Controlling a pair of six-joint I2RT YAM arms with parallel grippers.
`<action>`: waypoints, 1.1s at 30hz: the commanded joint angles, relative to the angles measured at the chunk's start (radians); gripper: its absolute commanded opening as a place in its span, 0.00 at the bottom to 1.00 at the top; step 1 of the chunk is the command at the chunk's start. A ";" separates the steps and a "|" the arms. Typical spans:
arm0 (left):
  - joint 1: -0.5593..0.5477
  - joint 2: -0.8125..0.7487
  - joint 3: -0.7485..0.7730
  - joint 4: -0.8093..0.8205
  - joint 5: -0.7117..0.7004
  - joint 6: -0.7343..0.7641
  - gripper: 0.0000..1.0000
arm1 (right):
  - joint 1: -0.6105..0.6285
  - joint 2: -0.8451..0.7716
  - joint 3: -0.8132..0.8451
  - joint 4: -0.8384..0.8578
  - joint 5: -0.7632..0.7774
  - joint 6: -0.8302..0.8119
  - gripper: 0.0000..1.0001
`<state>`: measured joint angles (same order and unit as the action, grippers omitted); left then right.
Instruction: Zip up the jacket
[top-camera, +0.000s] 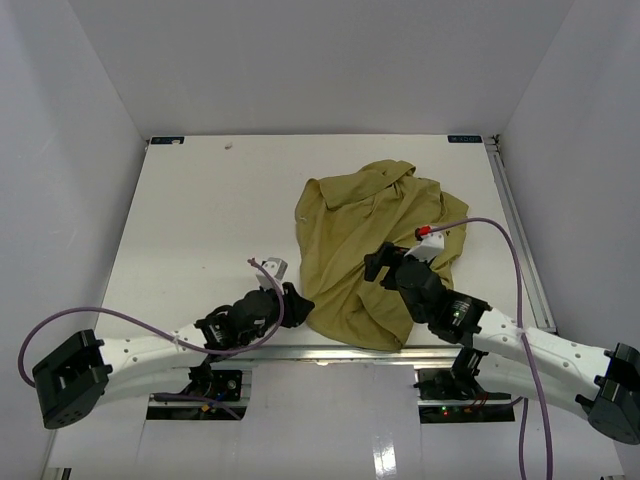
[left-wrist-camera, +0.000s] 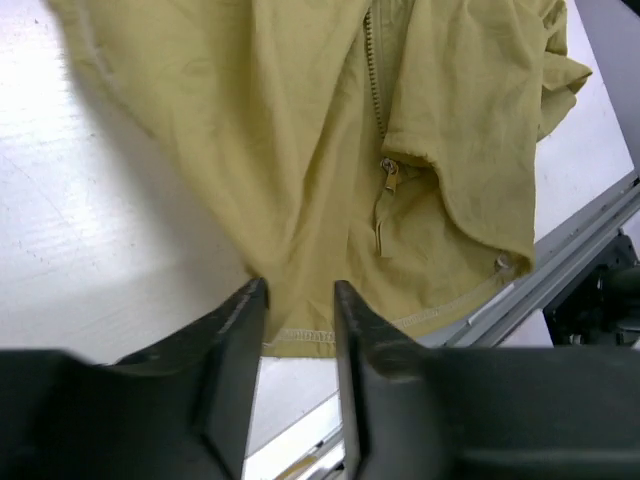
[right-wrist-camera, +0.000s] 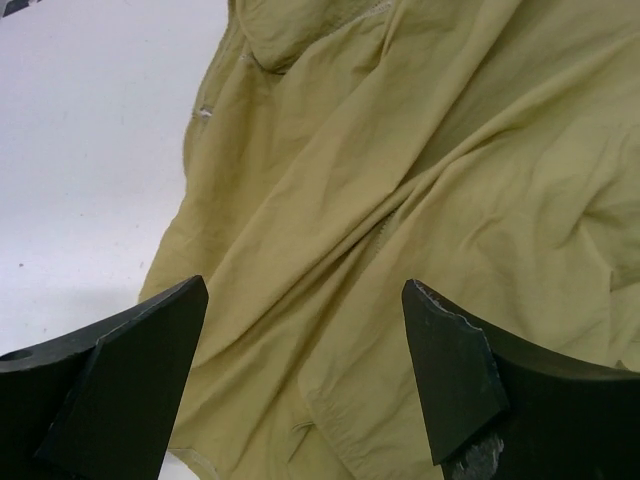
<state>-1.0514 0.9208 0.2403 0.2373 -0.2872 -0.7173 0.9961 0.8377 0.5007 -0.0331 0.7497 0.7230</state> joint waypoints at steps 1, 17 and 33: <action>-0.015 -0.073 0.080 -0.185 -0.123 -0.026 0.73 | -0.025 0.003 -0.035 -0.017 0.034 0.035 0.78; 0.026 0.314 0.565 -0.278 0.089 0.189 0.89 | -0.391 0.177 -0.202 0.192 -0.245 -0.031 0.60; 0.056 0.368 0.576 -0.277 -0.012 0.241 0.89 | -0.791 0.469 0.107 0.230 -0.638 -0.351 0.64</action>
<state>-0.9967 1.3327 0.8794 -0.1085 -0.2712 -0.4956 0.1925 1.4078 0.5991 0.2201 0.1815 0.4567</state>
